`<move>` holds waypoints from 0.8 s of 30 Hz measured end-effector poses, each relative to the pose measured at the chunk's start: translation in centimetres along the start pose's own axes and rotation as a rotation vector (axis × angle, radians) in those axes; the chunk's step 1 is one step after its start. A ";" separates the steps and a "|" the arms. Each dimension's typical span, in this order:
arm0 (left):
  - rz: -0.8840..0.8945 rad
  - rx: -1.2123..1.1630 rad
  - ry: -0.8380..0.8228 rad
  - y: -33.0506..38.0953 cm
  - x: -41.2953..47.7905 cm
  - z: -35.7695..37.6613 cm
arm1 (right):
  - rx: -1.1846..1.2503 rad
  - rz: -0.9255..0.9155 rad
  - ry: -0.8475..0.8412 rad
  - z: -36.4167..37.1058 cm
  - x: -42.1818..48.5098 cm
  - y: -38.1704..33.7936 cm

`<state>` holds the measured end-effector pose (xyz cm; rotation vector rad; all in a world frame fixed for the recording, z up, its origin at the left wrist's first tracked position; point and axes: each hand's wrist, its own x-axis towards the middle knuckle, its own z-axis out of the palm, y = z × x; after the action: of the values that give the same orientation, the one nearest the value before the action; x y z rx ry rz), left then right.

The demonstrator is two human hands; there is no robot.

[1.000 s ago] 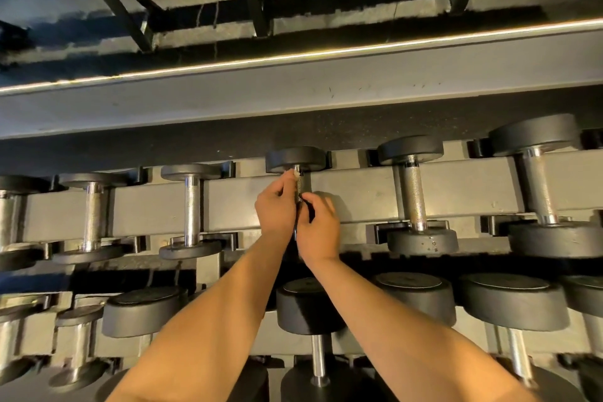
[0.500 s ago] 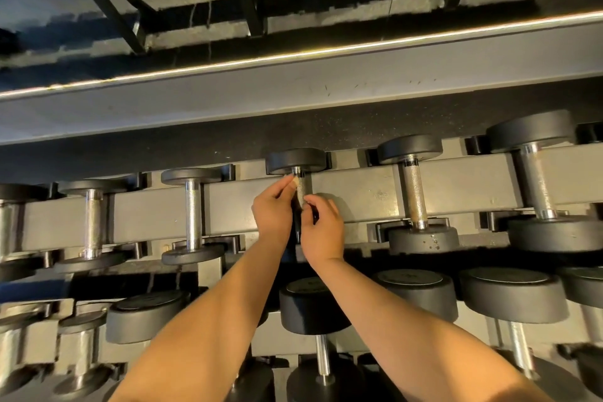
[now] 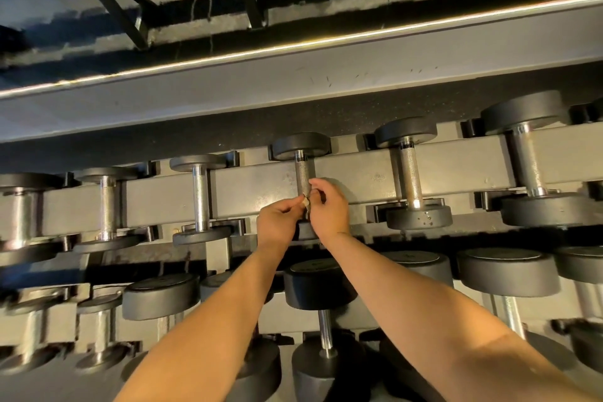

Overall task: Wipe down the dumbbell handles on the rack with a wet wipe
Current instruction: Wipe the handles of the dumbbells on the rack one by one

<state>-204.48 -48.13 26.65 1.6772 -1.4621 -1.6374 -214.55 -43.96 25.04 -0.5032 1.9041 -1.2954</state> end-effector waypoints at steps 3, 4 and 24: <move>0.019 0.095 0.004 0.4 -0.5 0.1 | -0.001 0.044 -0.099 -1.0 -0.5 -0.2; 0.034 0.127 0.007 0.6 -0.7 0.1 | 0.010 0.059 -0.125 -1.4 -0.9 -0.3; 0.297 0.396 -0.003 -2.5 -1.8 1.4 | -0.016 0.012 -0.064 -0.9 0.9 -3.0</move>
<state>-204.31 -45.11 25.19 1.5446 -2.0275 -1.2516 -216.06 -45.29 27.60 -0.5351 1.8630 -1.2429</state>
